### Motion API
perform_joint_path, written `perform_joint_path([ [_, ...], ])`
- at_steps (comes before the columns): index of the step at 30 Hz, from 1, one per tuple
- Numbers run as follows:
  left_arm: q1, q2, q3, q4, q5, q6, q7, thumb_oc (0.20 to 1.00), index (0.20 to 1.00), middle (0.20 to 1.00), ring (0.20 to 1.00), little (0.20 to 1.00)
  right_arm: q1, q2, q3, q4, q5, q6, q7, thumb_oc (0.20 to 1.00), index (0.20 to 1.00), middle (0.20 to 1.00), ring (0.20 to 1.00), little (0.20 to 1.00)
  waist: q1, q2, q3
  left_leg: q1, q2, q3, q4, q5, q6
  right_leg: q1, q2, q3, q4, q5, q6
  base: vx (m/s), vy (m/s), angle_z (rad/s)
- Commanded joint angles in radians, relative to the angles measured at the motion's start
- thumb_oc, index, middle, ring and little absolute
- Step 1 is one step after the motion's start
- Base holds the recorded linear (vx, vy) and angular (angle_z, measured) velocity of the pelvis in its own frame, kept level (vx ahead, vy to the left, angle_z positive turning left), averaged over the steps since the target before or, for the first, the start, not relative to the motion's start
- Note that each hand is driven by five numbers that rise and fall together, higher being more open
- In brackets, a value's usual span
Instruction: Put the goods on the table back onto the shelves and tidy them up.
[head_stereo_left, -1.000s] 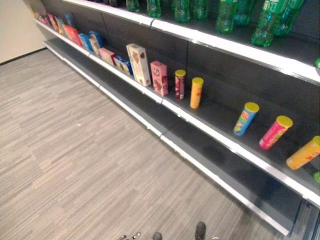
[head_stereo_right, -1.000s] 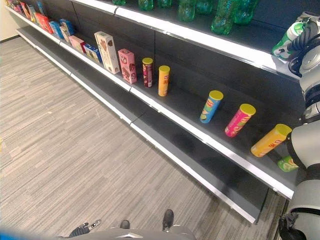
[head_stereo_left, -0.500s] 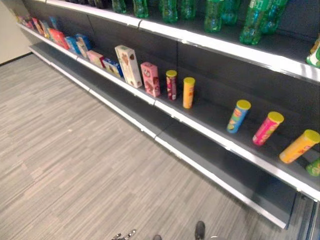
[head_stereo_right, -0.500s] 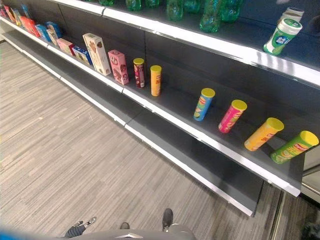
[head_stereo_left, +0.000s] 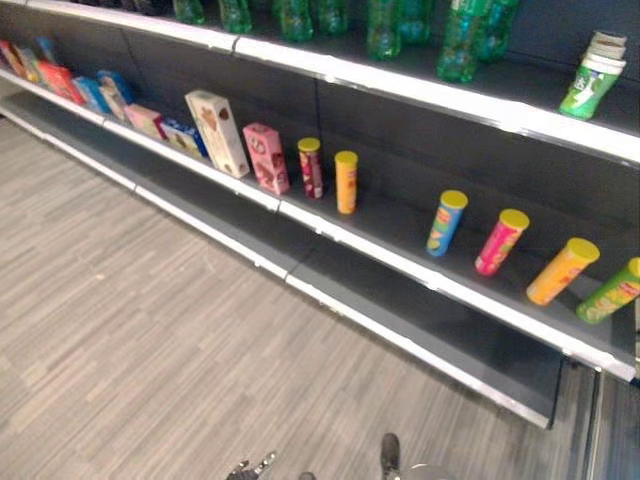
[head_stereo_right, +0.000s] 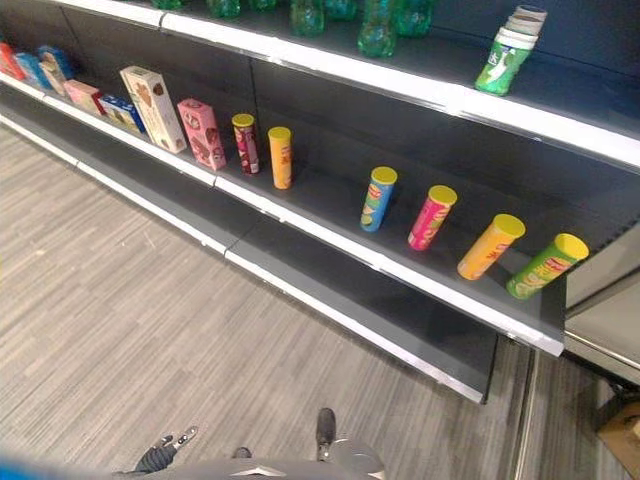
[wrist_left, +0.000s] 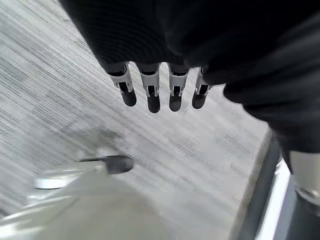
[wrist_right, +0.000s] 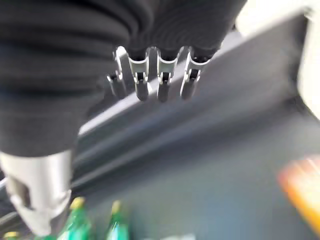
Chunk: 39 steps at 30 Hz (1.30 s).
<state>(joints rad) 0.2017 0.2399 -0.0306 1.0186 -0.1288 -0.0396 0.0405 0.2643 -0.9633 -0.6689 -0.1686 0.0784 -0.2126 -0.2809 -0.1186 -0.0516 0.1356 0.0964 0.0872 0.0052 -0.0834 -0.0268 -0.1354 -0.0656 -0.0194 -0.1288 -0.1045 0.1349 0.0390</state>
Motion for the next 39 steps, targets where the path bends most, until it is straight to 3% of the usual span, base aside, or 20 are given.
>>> perform_joint_path([
  [1, -0.051, 0.076, -0.015, 0.024, 0.062, -0.025, -0.015, 1.000, 1.000, 1.000, 1.000, 1.000, -0.192, 0.024, 0.006, 0.087, 0.201, -0.077, 0.094, 1.000, 1.000, 1.000, 1.000, 1.000, -0.010, -0.026, 0.012, -0.005, -0.029, 0.023, 0.136, -0.171, 0.069, -0.032, -0.099, 0.018, 0.128, -0.130, 0.132, -0.18, 0.281, -0.51],
  [3, -0.058, 0.085, -0.020, 0.022, 0.075, -0.026, -0.016, 1.000, 1.000, 1.000, 1.000, 1.000, -0.175, 0.063, 0.005, 0.078, 0.226, -0.078, 0.106, 1.000, 1.000, 1.000, 1.000, 1.000, -0.018, -0.028, 0.022, -0.007, -0.041, 0.042, 0.143, -0.177, 0.078, -0.051, -0.103, 0.042, 0.145, -0.122, 0.143, -0.11, 0.197, -0.69],
  [4, -0.074, 0.096, -0.021, 0.015, 0.088, -0.031, -0.021, 1.000, 1.000, 1.000, 1.000, 1.000, -0.153, 0.090, 0.013, 0.086, 0.231, -0.070, 0.110, 1.000, 1.000, 1.000, 1.000, 1.000, -0.055, -0.029, 0.040, -0.001, -0.053, 0.069, 0.141, -0.180, 0.090, -0.078, -0.108, 0.073, 0.166, -0.097, 0.158, -0.09, 0.159, -0.46],
  [6, -0.086, 0.108, -0.029, 0.013, 0.092, -0.035, -0.019, 1.000, 1.000, 1.000, 1.000, 1.000, -0.151, 0.093, 0.021, 0.089, 0.230, -0.066, 0.109, 1.000, 1.000, 1.000, 1.000, 1.000, -0.065, -0.037, 0.059, 0.002, -0.059, 0.098, 0.143, -0.182, 0.097, -0.100, -0.104, 0.101, 0.177, -0.081, 0.169, -0.20, 0.187, -0.47],
  [7, -0.106, 0.131, -0.035, -0.015, 0.091, -0.045, -0.026, 1.000, 1.000, 1.000, 1.000, 1.000, -0.147, 0.097, 0.020, 0.079, 0.236, -0.064, 0.113, 1.000, 1.000, 1.000, 1.000, 1.000, -0.102, -0.050, 0.091, -0.006, -0.062, 0.128, 0.146, -0.176, 0.109, -0.143, -0.093, 0.135, 0.193, -0.024, 0.193, -0.32, 0.180, -0.99],
  [8, -0.121, 0.143, -0.037, -0.024, 0.091, -0.047, -0.025, 1.000, 1.000, 1.000, 1.000, 1.000, -0.143, 0.104, 0.012, 0.077, 0.240, -0.065, 0.110, 1.000, 1.000, 1.000, 1.000, 1.000, -0.114, -0.057, 0.102, -0.016, -0.061, 0.145, 0.149, -0.170, 0.113, -0.165, -0.084, 0.160, 0.202, -0.014, 0.203, -0.35, 0.155, -1.03],
  [10, -0.151, 0.162, -0.044, -0.031, 0.090, -0.047, -0.019, 1.000, 1.000, 1.000, 1.000, 1.000, -0.143, 0.107, 0.002, 0.064, 0.245, -0.070, 0.097, 1.000, 1.000, 1.000, 1.000, 1.000, -0.135, -0.062, 0.115, -0.052, -0.052, 0.173, 0.168, -0.158, 0.121, -0.177, -0.077, 0.170, 0.228, -0.046, 0.199, -0.26, 0.101, -0.89],
  [12, -0.156, 0.168, -0.047, -0.034, 0.087, -0.046, -0.020, 1.000, 1.000, 1.000, 1.000, 1.000, -0.151, 0.106, 0.003, 0.056, 0.252, -0.078, 0.097, 1.000, 1.000, 1.000, 1.000, 1.000, -0.134, -0.060, 0.116, -0.069, -0.044, 0.192, 0.177, -0.151, 0.122, -0.171, -0.087, 0.150, 0.241, -0.067, 0.187, -0.19, 0.038, -0.81],
  [13, -0.154, 0.170, -0.044, -0.033, 0.082, -0.044, -0.017, 1.000, 1.000, 1.000, 1.000, 1.000, -0.166, 0.083, 0.000, 0.050, 0.255, -0.085, 0.087, 1.000, 1.000, 1.000, 1.000, 1.000, -0.129, -0.051, 0.113, -0.092, -0.015, 0.236, 0.190, -0.143, 0.122, -0.139, -0.116, 0.103, 0.266, -0.113, 0.163, -0.26, 0.007, -0.83],
  [15, -0.139, 0.166, -0.039, -0.036, 0.079, -0.043, -0.017, 1.000, 1.000, 1.000, 1.000, 1.000, -0.179, 0.066, -0.002, 0.036, 0.251, -0.088, 0.088, 1.000, 1.000, 1.000, 1.000, 1.000, -0.102, -0.042, 0.098, -0.120, 0.011, 0.293, 0.190, -0.125, 0.120, -0.097, -0.168, 0.038, 0.276, -0.133, 0.151, -0.26, -0.015, -1.19],
  [17, -0.122, 0.163, -0.025, -0.029, 0.079, -0.040, -0.017, 1.000, 1.000, 1.000, 1.000, 1.000, -0.197, 0.053, -0.005, 0.033, 0.229, -0.086, 0.072, 1.000, 1.000, 1.000, 1.000, 1.000, -0.066, -0.039, 0.074, -0.155, 0.045, 0.360, 0.199, -0.105, 0.112, -0.055, -0.230, -0.036, 0.273, -0.116, 0.155, -0.16, -0.077, -1.47],
  [20, -0.108, 0.163, -0.001, -0.013, 0.072, -0.037, -0.010, 1.000, 1.000, 1.000, 1.000, 1.000, -0.237, 0.039, 0.011, 0.030, 0.202, -0.073, 0.054, 1.000, 1.000, 1.000, 1.000, 1.000, -0.012, -0.049, 0.038, -0.178, 0.097, 0.436, 0.222, -0.119, 0.090, 0.013, -0.307, -0.149, 0.252, -0.075, 0.177, -0.12, -0.186, -1.24],
  [21, -0.107, 0.165, 0.009, -0.007, 0.070, -0.037, -0.007, 1.000, 1.000, 1.000, 1.000, 1.000, -0.241, 0.038, 0.012, 0.034, 0.192, -0.067, 0.049, 1.000, 1.000, 1.000, 1.000, 1.000, 0.000, -0.062, 0.023, -0.185, 0.113, 0.471, 0.230, -0.116, 0.081, 0.032, -0.325, -0.188, 0.233, -0.044, 0.189, -0.09, -0.234, -1.63],
  [24, -0.113, 0.169, 0.018, -0.003, 0.066, -0.037, -0.001, 1.000, 1.000, 1.000, 1.000, 1.000, -0.238, 0.043, 0.012, 0.038, 0.179, -0.052, 0.043, 1.000, 1.000, 1.000, 1.000, 1.000, 0.007, -0.085, 0.010, -0.188, 0.132, 0.509, 0.253, -0.120, 0.070, 0.030, -0.333, -0.205, 0.201, 0.026, 0.211, -0.04, -0.198, -1.63],
  [26, -0.115, 0.172, 0.033, -0.001, 0.072, -0.037, 0.001, 1.000, 1.000, 1.000, 1.000, 1.000, -0.200, 0.045, -0.015, 0.056, 0.119, -0.018, 0.028, 1.000, 1.000, 1.000, 1.000, 1.000, 0.003, -0.098, -0.001, -0.184, 0.160, 0.540, 0.271, -0.115, 0.053, 0.025, -0.305, -0.219, 0.139, 0.008, 0.214, -0.06, -0.339, -0.54],
  [29, -0.124, 0.167, 0.039, 0.000, 0.099, -0.038, -0.003, 1.000, 1.000, 1.000, 1.000, 1.000, -0.109, 0.023, -0.073, 0.080, 0.020, 0.019, 0.015, 1.000, 1.000, 1.000, 1.000, 1.000, -0.001, -0.098, -0.003, -0.179, 0.195, 0.533, 0.280, -0.084, 0.021, 0.050, -0.249, -0.207, 0.089, -0.085, 0.192, 0.00, -0.283, -0.60],
  [34, -0.115, 0.159, 0.012, -0.009, 0.102, -0.036, -0.012, 1.000, 1.000, 1.000, 1.000, 1.000, -0.084, -0.006, -0.102, 0.120, 0.039, 0.002, -0.015, 1.000, 1.000, 1.000, 1.000, 1.000, -0.018, -0.063, 0.007, -0.154, 0.264, 0.505, 0.298, -0.038, -0.017, 0.077, -0.146, -0.169, 0.076, -0.181, 0.132, 0.02, -0.273, -0.06],
  [37, -0.118, 0.151, 0.007, -0.009, 0.093, -0.036, -0.012, 1.000, 1.000, 1.000, 1.000, 1.000, -0.121, -0.016, -0.055, 0.130, 0.057, -0.005, -0.011, 1.000, 1.000, 1.000, 1.000, 1.000, -0.009, -0.051, 0.033, -0.160, 0.291, 0.451, 0.384, -0.048, -0.021, 0.098, -0.111, -0.148, 0.079, -0.215, 0.103, 0.01, -0.165, -0.09],
  [38, -0.128, 0.137, -0.006, -0.003, 0.087, -0.037, -0.004, 1.000, 1.000, 1.000, 1.000, 1.000, -0.164, -0.024, 0.005, 0.137, 0.062, -0.004, -0.011, 1.000, 1.000, 1.000, 1.000, 1.000, 0.027, -0.053, 0.068, -0.209, 0.258, 0.328, 0.470, -0.003, -0.018, 0.107, -0.095, -0.126, 0.075, -0.217, 0.074, -0.08, -0.108, -0.18],
  [39, -0.129, 0.137, -0.004, -0.002, 0.087, -0.037, -0.004, 1.000, 1.000, 1.000, 1.000, 1.000, -0.169, -0.025, 0.009, 0.139, 0.062, -0.005, -0.011, 1.000, 1.000, 1.000, 1.000, 1.000, 0.021, -0.053, 0.069, -0.215, 0.259, 0.322, 0.476, -0.004, -0.018, 0.107, -0.094, -0.131, 0.075, -0.217, 0.074, -0.08, -0.157, -0.28],
])
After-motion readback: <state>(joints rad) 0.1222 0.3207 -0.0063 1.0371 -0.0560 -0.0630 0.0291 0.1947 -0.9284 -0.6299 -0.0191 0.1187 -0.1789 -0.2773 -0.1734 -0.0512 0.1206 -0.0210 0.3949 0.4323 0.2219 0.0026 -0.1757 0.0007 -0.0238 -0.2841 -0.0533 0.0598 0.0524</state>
